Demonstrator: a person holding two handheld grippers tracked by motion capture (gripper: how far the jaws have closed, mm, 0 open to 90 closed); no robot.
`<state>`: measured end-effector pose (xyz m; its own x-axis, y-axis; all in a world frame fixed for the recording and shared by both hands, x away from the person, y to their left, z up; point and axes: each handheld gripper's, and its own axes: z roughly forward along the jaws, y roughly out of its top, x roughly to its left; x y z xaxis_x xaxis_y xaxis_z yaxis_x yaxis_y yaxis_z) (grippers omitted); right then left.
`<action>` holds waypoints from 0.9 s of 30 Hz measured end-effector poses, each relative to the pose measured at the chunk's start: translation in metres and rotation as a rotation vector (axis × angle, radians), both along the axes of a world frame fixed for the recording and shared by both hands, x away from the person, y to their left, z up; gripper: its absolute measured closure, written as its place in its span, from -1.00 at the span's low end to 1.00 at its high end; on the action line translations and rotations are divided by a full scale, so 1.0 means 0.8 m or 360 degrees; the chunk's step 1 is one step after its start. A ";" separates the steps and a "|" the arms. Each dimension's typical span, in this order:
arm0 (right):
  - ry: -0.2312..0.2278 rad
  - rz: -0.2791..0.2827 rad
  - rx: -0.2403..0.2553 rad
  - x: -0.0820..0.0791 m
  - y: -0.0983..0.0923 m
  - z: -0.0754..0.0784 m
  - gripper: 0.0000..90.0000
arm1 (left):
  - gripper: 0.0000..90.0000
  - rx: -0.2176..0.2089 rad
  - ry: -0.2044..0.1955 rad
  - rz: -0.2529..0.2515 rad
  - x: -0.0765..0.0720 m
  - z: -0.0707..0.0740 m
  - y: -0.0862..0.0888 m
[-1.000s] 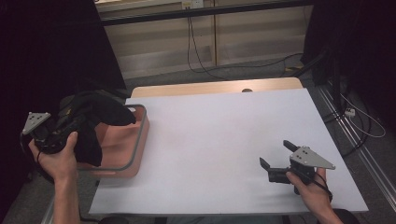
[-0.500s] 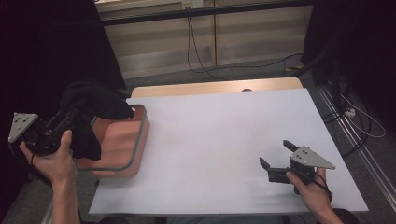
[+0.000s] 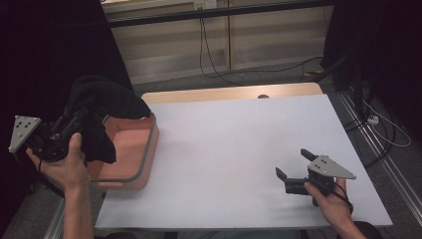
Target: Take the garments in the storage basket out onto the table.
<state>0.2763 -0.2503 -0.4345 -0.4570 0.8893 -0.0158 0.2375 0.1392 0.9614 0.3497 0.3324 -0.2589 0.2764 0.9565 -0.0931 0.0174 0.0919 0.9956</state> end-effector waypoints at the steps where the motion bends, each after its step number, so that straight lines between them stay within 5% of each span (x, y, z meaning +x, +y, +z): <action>1: 0.0000 0.0002 0.0000 0.000 0.000 0.000 -1.00 | 0.55 -0.0013 -0.0003 -0.0011 0.001 0.001 -0.004; 16: 0.0002 0.0012 0.0002 0.001 0.001 0.000 -1.00 | 0.55 -0.0049 -0.0040 -0.0201 0.012 0.017 -0.048; 19: 0.0001 0.0010 0.0002 0.001 0.001 0.000 -1.00 | 0.55 -0.0085 -0.0006 -0.0291 0.015 0.021 -0.057; 27: 0.0005 0.0016 0.0004 0.000 0.001 0.000 -1.00 | 0.55 -0.0011 -0.0001 -0.0401 0.022 0.028 -0.095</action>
